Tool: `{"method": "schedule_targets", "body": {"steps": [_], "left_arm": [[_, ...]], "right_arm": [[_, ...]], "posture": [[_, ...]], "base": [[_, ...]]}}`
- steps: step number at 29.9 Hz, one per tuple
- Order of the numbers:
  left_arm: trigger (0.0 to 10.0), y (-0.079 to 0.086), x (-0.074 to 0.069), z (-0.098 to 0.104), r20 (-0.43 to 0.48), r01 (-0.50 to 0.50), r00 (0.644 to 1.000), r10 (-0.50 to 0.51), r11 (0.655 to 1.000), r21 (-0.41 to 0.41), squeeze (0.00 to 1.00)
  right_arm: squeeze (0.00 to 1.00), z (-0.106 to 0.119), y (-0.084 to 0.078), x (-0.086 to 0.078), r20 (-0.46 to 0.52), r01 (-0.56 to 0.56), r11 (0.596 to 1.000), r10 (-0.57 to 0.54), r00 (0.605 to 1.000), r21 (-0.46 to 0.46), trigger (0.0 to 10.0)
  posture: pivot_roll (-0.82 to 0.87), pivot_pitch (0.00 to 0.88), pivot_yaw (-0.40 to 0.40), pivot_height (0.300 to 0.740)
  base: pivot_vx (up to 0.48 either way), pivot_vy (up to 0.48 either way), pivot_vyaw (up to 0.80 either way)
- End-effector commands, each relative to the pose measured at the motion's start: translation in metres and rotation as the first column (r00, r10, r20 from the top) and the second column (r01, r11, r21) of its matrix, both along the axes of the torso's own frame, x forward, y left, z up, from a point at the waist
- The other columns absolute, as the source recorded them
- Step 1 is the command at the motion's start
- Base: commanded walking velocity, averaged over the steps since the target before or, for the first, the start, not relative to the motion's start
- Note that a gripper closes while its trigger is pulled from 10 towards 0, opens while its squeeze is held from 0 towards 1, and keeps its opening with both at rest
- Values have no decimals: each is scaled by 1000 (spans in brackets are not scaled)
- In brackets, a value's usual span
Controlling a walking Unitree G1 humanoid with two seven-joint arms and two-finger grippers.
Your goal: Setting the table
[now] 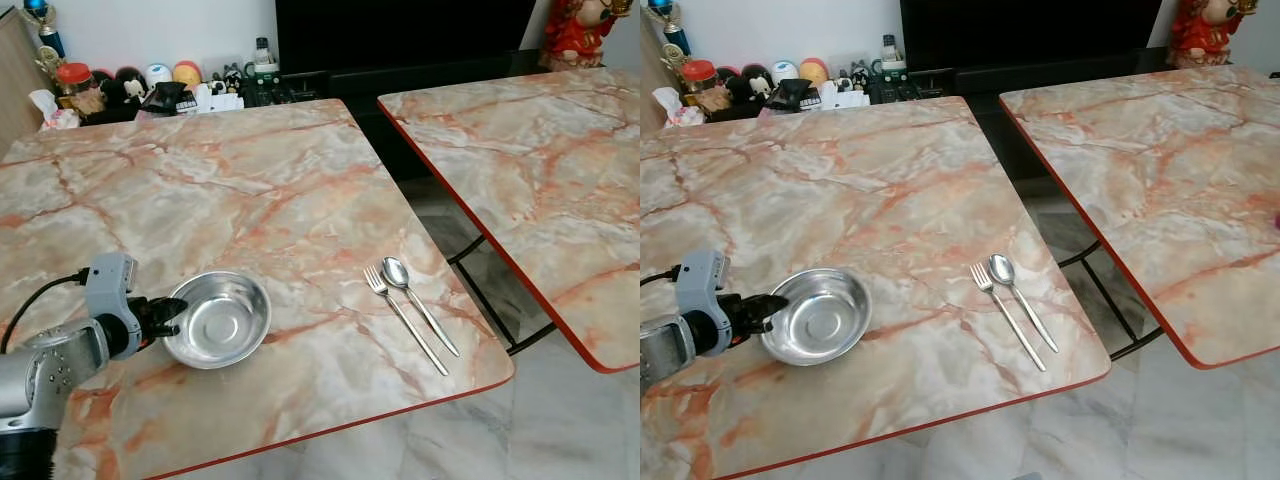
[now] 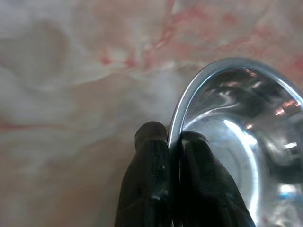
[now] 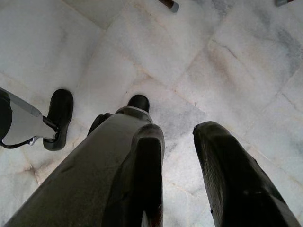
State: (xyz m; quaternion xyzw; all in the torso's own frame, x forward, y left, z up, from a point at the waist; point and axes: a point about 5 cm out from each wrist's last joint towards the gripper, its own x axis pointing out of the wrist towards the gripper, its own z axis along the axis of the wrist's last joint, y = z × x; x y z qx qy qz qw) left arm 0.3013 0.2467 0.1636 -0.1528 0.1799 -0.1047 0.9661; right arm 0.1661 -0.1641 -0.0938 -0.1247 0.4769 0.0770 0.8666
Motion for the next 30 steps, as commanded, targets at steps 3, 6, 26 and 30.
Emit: {"method": "schedule_targets", "body": {"steps": [3,6,26,30], "left_arm": [[0,-7,-1,-5,10,-26,1000,27,991,-134,0],[0,-12,-1,-6,22,-33,999,37,983,-183,0],[10000,-27,6,32,360,-254,839,409,878,-405,0],[10000,-51,0,18,363,-213,856,368,891,-401,0]], "right_arm": [[0,-3,1,-7,-30,-4,1000,4,1000,0,10000],[0,-3,1,-7,-29,-2,1000,2,1000,-1,10000],[0,-4,0,-8,-32,-5,1000,4,999,-5,10000],[0,-4,0,-9,-31,0,1000,0,1000,-6,10000]], "posture": [[82,136,40,740],[79,137,39,740],[65,125,33,740],[42,105,29,740]], "base": [[0,0,0],[0,0,0],[0,0,0],[0,0,0]]}}
